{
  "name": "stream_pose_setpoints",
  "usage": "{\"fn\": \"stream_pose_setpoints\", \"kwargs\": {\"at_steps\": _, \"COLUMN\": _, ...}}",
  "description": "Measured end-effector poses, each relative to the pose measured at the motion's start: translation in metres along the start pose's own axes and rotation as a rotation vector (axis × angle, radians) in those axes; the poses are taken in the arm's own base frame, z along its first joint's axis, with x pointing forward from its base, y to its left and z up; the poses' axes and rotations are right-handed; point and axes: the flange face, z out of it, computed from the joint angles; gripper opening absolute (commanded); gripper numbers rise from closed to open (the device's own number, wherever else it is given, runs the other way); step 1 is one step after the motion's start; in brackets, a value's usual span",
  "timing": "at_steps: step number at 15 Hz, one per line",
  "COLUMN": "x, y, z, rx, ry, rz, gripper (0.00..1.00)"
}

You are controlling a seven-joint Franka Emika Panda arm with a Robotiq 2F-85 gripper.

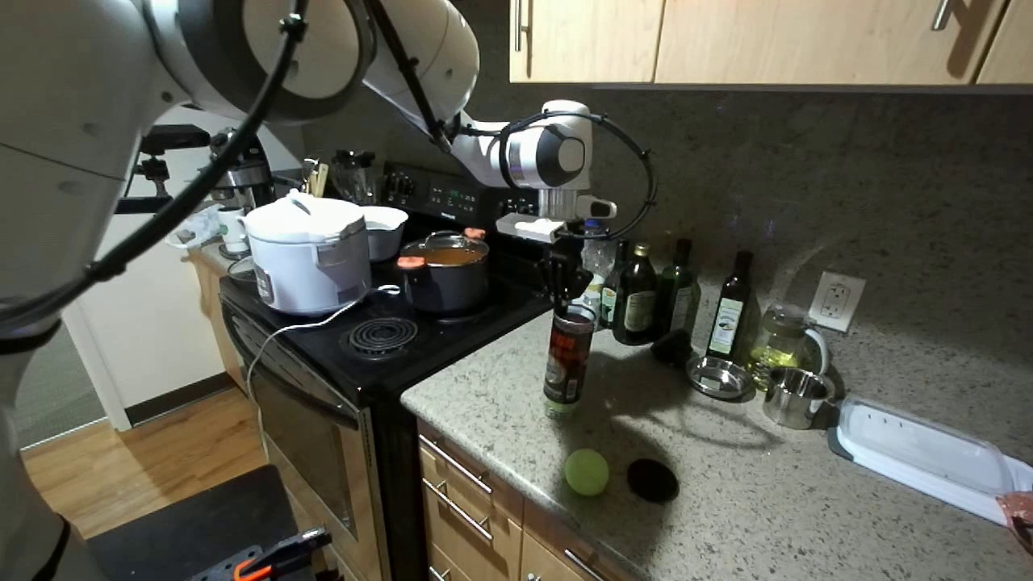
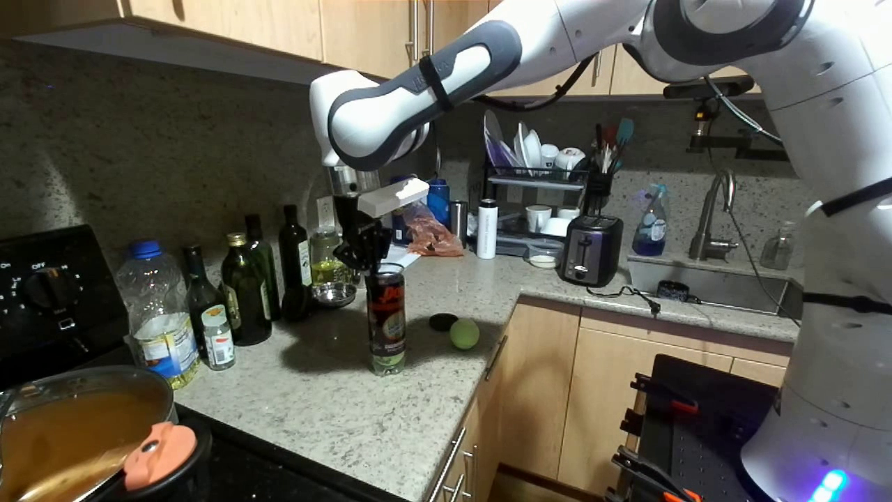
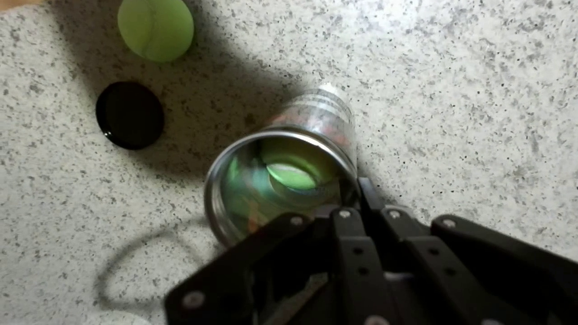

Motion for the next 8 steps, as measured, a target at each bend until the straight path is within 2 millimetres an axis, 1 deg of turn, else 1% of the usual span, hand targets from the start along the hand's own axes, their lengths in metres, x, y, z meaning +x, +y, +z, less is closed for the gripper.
{"fn": "stream_pose_setpoints", "kwargs": {"at_steps": 1, "x": 0.0009, "y": 0.0002, "z": -0.0001, "rx": -0.001, "ry": -0.002, "rz": 0.001, "gripper": 0.12}}
{"fn": "stream_pose_setpoints", "kwargs": {"at_steps": 2, "x": 0.0015, "y": 0.0004, "z": -0.0001, "rx": -0.001, "ry": -0.003, "rz": 0.001, "gripper": 0.23}}
{"fn": "stream_pose_setpoints", "kwargs": {"at_steps": 3, "x": 0.0017, "y": 0.0004, "z": -0.0001, "rx": -0.001, "ry": -0.003, "rz": 0.001, "gripper": 0.37}}
{"fn": "stream_pose_setpoints", "kwargs": {"at_steps": 4, "x": 0.0017, "y": 0.0004, "z": 0.0001, "rx": -0.001, "ry": -0.003, "rz": 0.002, "gripper": 0.40}}
{"fn": "stream_pose_setpoints", "kwargs": {"at_steps": 6, "x": 0.0019, "y": 0.0006, "z": -0.0004, "rx": -0.001, "ry": -0.002, "rz": 0.002, "gripper": 0.56}}
{"fn": "stream_pose_setpoints", "kwargs": {"at_steps": 8, "x": 0.0022, "y": 0.0007, "z": -0.0011, "rx": -0.001, "ry": -0.001, "rz": 0.002, "gripper": 0.65}}
